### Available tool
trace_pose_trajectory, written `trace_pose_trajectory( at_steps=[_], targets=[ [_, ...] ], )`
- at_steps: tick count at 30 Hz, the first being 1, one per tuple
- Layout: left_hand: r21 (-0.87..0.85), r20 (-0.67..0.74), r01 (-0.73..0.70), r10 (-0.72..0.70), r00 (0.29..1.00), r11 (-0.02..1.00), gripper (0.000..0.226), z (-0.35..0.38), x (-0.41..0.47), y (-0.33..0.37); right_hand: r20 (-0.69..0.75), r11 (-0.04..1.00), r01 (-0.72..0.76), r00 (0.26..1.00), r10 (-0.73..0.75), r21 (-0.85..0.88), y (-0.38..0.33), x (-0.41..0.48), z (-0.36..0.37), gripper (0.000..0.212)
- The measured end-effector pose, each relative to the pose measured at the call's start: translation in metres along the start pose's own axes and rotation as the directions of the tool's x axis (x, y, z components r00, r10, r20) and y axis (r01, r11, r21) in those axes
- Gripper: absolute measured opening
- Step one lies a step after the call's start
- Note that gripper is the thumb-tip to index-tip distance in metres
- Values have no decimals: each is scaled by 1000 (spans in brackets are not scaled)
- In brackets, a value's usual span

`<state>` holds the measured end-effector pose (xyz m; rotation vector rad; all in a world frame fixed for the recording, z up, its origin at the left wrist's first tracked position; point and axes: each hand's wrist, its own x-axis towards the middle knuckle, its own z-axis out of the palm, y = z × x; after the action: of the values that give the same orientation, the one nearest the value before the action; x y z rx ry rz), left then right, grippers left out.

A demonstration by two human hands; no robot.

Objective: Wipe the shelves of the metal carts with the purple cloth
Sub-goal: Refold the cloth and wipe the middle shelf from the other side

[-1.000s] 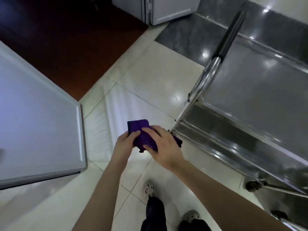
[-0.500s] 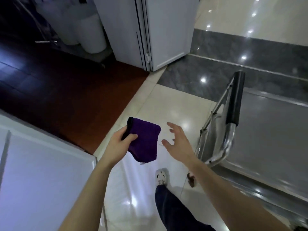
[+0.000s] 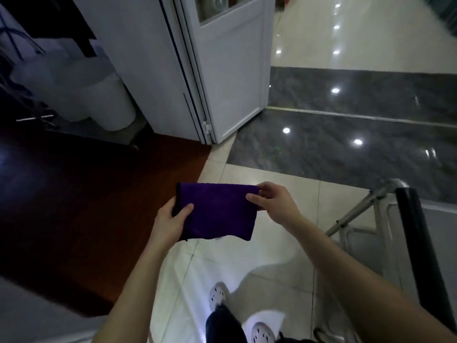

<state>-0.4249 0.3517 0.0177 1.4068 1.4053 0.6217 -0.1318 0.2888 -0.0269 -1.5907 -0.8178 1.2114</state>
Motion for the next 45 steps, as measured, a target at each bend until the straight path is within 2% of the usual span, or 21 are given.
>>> trace_pose_trajectory(
  at_steps=[4,6,8,11,13,15,17,22,26,28,31,33,36,39,41,45],
  targets=[
    [92,153,-122,107,982,988,40,24,118,29,-147,999,30,989,-31,-9,-22,76,-30,5],
    [106,205,-184,159,966,977,49,45,172,54,-259,999,31,965,-34,-16,-33,103,-47,5],
    [59,315,-236,206,926,970,60,71,219,86,-400,1000,9,916,-20,-27,-45,121,-66,8],
    [30,514,-327,266,816,944,43,119,273,135,-583,989,-78,813,-8,-122,-57,140,-102,17],
    [53,612,-387,276,741,921,25,156,303,165,-666,991,-110,746,33,-74,-60,146,-128,29],
    [70,686,-430,269,676,900,14,194,330,190,-679,996,-86,731,66,4,-62,149,-152,50],
    [90,741,-458,248,624,884,14,235,357,210,-675,997,-58,733,81,56,-61,156,-177,65],
    [124,859,-491,155,488,862,19,351,425,246,-796,993,-21,596,107,118,-51,196,-247,46],
    [162,896,-525,98,433,836,22,437,462,279,-875,994,-21,472,105,108,-47,225,-298,36],
    [160,921,-576,88,379,802,22,478,475,298,-910,996,-66,405,87,66,-46,234,-323,36],
    [155,935,-614,85,343,774,18,543,491,325,-947,990,-135,309,86,46,-45,234,-358,45],
    [150,948,-625,69,312,766,19,588,498,338,-963,973,-231,254,87,27,-40,229,-378,48],
    [111,979,-662,33,202,741,21,663,504,352,-979,925,-376,156,132,64,-20,224,-407,42],
    [47,998,-726,-6,59,687,19,745,499,370,-974,878,-433,-2,228,207,3,219,-436,32],
    [-16,998,-764,-42,-56,645,18,796,488,386,-952,844,-442,-116,282,303,12,215,-452,30],
    [-189,944,-826,-133,-302,531,16,887,446,419,-868,798,-363,-325,376,482,17,204,-470,28]
  ],
)
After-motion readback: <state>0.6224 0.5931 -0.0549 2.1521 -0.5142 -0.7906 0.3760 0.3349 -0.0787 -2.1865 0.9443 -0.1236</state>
